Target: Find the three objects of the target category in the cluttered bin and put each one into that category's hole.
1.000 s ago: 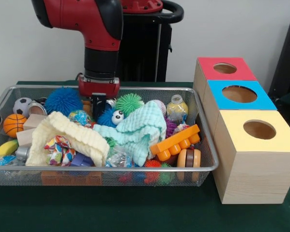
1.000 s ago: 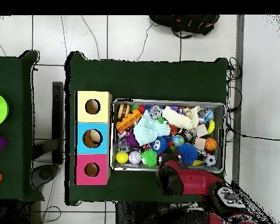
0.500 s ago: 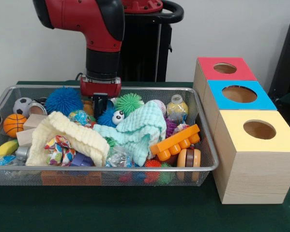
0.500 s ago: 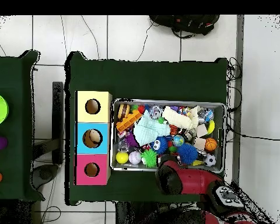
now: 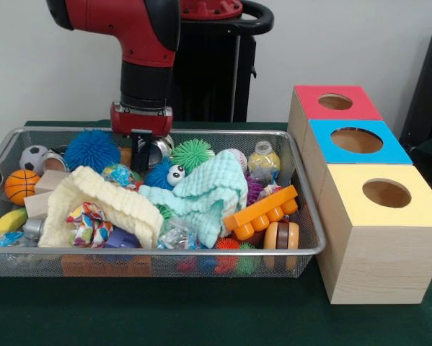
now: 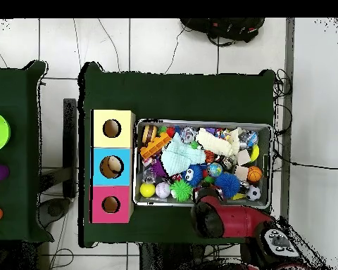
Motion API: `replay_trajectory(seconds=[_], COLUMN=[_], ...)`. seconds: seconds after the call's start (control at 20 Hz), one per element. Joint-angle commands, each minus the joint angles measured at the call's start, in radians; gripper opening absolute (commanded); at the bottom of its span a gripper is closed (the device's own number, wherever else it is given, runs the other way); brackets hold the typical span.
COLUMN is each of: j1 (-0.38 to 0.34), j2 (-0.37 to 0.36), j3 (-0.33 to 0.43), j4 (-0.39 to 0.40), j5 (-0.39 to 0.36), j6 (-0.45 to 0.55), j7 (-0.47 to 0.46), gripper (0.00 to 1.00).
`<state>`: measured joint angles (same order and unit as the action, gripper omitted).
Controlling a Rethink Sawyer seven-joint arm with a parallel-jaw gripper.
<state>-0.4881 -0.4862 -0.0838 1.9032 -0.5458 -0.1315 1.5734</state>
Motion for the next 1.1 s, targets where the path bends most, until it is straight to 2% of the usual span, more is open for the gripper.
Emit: replay_trajectory(seconds=[0.05,0.2,0.5,0.7,0.8,0.9,1.05,1.1], j1=[-0.034,-0.009,0.021,0.016,-0.006,-0.047,-0.144,-0.155], j2=[0.027,0.030,0.047,0.070,0.093,0.087,0.065,0.058], j3=[-0.019,-0.050,-0.041,-0.040,-0.044,-0.043,0.004,0.011], j4=[0.075,0.080,0.073,0.049,0.028,0.030,0.089,0.108], j5=[-0.068,-0.017,0.000,-0.008,-0.027,-0.063,-0.139,-0.149], j6=[0.200,0.266,0.267,0.260,0.244,0.218,0.143,0.138], j7=[0.026,0.049,0.064,0.055,0.042,0.021,0.004,0.005], gripper=[0.00,0.00,0.00,0.00,0.00,0.00,0.00,0.00])
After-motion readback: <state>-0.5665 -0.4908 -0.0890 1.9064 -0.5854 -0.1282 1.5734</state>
